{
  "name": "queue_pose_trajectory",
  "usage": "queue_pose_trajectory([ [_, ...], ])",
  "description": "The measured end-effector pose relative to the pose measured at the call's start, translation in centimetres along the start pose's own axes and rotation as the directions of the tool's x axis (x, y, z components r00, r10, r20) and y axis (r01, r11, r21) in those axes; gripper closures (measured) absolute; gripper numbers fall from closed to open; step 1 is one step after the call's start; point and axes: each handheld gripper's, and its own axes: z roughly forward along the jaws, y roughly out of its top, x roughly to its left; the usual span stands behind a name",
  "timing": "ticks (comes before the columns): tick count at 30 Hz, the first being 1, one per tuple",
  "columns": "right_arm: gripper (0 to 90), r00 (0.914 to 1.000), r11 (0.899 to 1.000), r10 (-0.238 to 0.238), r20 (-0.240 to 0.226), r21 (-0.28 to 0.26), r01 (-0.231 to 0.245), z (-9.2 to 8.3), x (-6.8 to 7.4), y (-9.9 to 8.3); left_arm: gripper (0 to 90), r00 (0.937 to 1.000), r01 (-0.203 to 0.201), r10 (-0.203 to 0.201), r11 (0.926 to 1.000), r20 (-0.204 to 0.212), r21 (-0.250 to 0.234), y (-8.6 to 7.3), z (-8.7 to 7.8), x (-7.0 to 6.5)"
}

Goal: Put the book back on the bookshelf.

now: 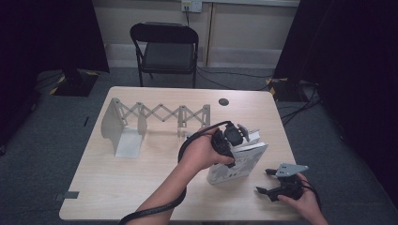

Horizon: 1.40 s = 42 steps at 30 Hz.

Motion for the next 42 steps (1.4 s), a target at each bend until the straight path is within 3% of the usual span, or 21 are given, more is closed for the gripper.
queue_pose_trajectory([
  [6, 15.5, 1.0000, 1.000, 0.000, 0.001, 0.000, 0.000, 0.0, 0.0, 0.0, 41.9, 0.9999, 0.012, -0.012, 0.9991, 0.007, 0.041, 0.5, 0.0, 0.0],
  [23, 15.5, 1.0000, 1.000, 0.000, 0.001, 0.000, 0.000, 0.0, 0.0, 0.0, 45.3, 0.9992, 0.033, -0.035, 0.9961, 0.019, 0.081, 1.3, 0.0, 0.0],
  [36, 15.5, 1.0000, 1.000, 0.001, 0.001, 0.001, -0.001, 0.0, 0.0, 0.0, 50.5, 0.9999, 0.013, -0.012, 0.9927, -0.011, 0.120, 1.8, -0.1, -1.0],
  [42, 15.5, 1.0000, 1.000, 0.001, 0.001, 0.001, -0.001, 0.0, 0.0, 0.0, 52.4, 0.9991, 0.039, -0.037, 0.9934, -0.020, 0.108, 1.6, -0.2, -1.2],
])
